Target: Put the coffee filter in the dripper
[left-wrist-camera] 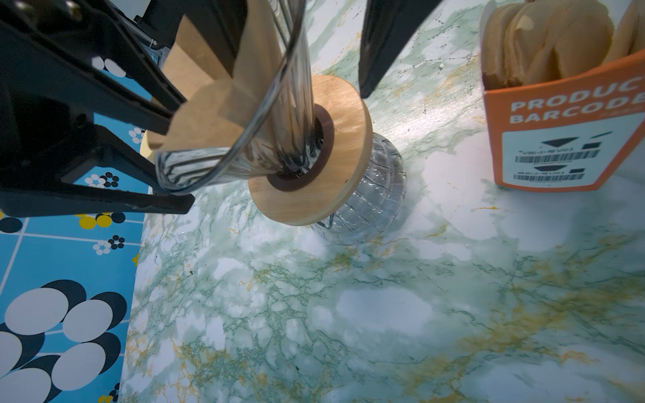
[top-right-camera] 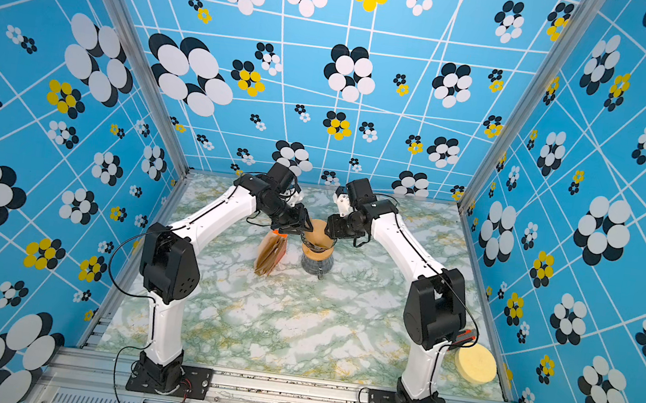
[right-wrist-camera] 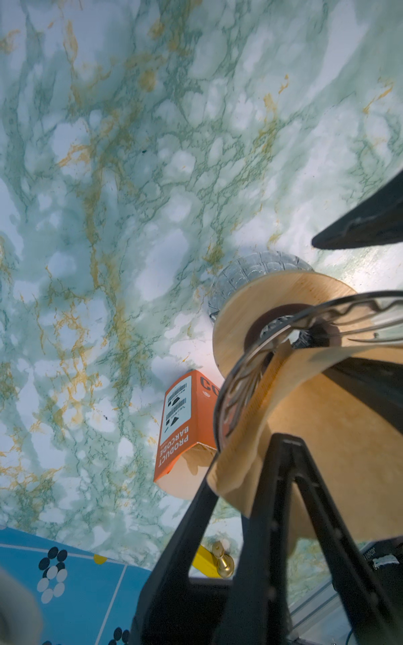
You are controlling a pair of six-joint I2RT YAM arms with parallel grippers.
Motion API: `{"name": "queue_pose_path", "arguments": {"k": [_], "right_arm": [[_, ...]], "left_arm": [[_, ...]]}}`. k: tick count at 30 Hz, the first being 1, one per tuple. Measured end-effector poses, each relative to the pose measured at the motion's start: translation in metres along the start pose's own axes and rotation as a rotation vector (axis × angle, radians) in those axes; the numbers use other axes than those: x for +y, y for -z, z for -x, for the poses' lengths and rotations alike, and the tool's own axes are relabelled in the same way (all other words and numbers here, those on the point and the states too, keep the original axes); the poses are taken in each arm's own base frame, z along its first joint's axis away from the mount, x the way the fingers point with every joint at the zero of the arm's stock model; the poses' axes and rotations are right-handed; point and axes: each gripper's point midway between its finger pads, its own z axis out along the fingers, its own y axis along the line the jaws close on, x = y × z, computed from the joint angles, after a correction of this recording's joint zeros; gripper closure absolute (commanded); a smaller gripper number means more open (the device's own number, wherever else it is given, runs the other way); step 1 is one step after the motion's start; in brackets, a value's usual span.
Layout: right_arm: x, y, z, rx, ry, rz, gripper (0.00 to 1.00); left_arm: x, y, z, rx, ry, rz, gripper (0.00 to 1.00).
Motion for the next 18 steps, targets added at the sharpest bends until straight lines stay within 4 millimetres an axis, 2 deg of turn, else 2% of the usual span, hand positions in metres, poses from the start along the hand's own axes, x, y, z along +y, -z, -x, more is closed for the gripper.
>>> {"name": "queue_pose_path", "arguments": {"k": [7, 9, 18], "right_arm": [[-0.0001, 0.0000, -0.0006, 0.003, -0.001, 0.000, 0.58], [-0.0002, 0.0000, -0.0006, 0.003, -0.001, -0.001, 0.59], [-0.0003, -0.0002, -0.0014, 0.005, -0.001, -0.001, 0.60]], "left_arm": [[0.0042, 0.0025, 0.0022, 0.000, 0.007, -0.002, 0.56], [0.0039, 0.0026, 0.0017, 0.003, 0.008, -0.006, 0.61], [0.0028, 0.0012, 0.0001, 0.016, 0.009, -0.018, 0.62]]}}
